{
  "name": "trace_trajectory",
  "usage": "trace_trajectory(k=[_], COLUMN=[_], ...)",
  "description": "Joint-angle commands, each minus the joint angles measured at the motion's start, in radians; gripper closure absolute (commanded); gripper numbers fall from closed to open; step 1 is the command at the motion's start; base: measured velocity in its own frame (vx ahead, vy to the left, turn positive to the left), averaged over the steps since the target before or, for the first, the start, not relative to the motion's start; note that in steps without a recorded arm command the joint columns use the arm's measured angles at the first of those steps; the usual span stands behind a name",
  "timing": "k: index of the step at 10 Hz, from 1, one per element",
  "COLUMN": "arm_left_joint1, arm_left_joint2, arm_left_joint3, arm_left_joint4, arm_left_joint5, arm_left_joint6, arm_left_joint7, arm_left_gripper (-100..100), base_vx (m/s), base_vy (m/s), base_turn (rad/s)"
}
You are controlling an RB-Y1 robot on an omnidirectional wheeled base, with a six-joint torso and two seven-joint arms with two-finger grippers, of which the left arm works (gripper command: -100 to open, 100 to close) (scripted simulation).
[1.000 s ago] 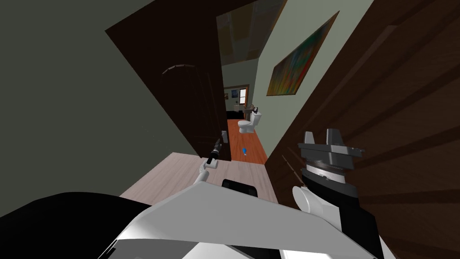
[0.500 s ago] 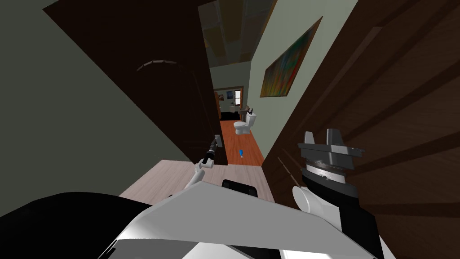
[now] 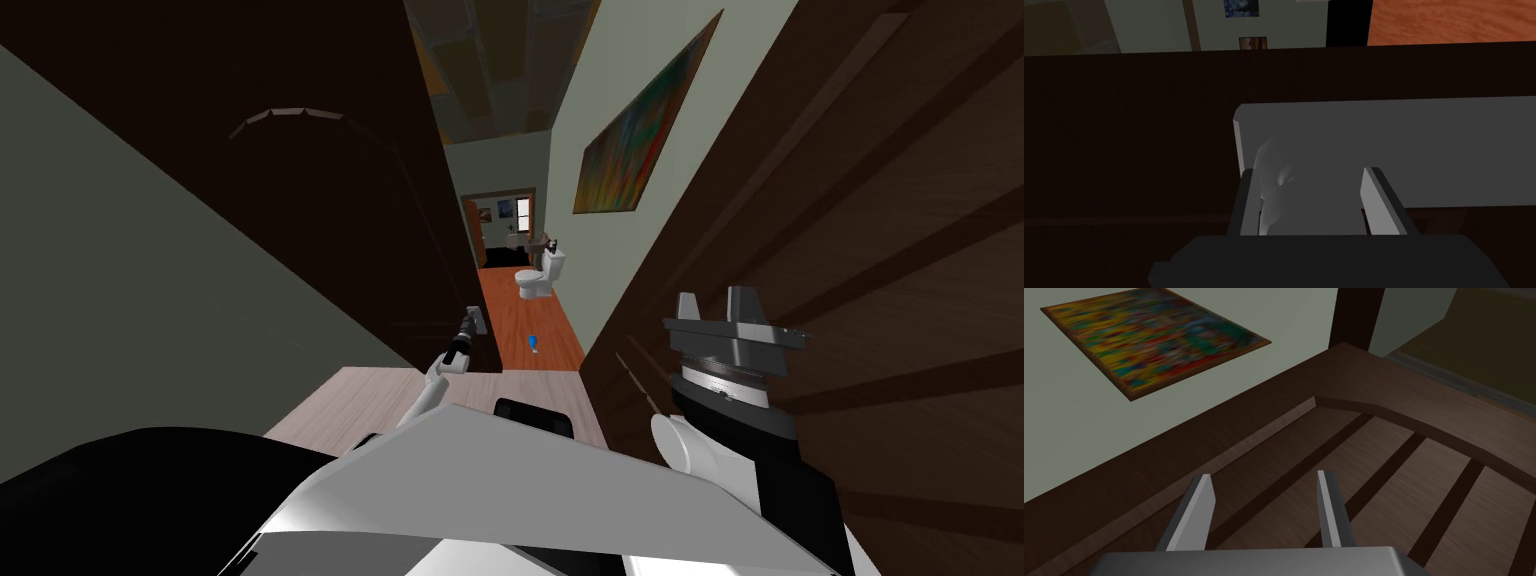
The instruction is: Pull the door open
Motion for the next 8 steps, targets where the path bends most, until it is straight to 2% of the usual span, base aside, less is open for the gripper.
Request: trace_trajectory(k=[1,5,6,8], arm_left_joint1=[0.001,0.001,0.008,0.014], arm_left_joint2=[0.000,0.000,0.014,0.028], arm_left_joint3=[0.000,0.000,-0.015,-0.028], arm_left_joint4=[0.000,0.000,-0.002,-0.005], arm_left_joint5=[0.000,0.000,0.001,0.003], arm_left_joint6=[0.001,0.001,-0.004,-0.009], arm_left_joint7=[-0.001,-0.001,0.013,0.025], arm_left_gripper=[100,100,100,100], base_vx=[-0.025,-0.010,-0.139,-0.188], base_vy=[0.002,0.000,0.061,0.081], base_turn=[-0.006,-0.001,-0.157,-0.121])
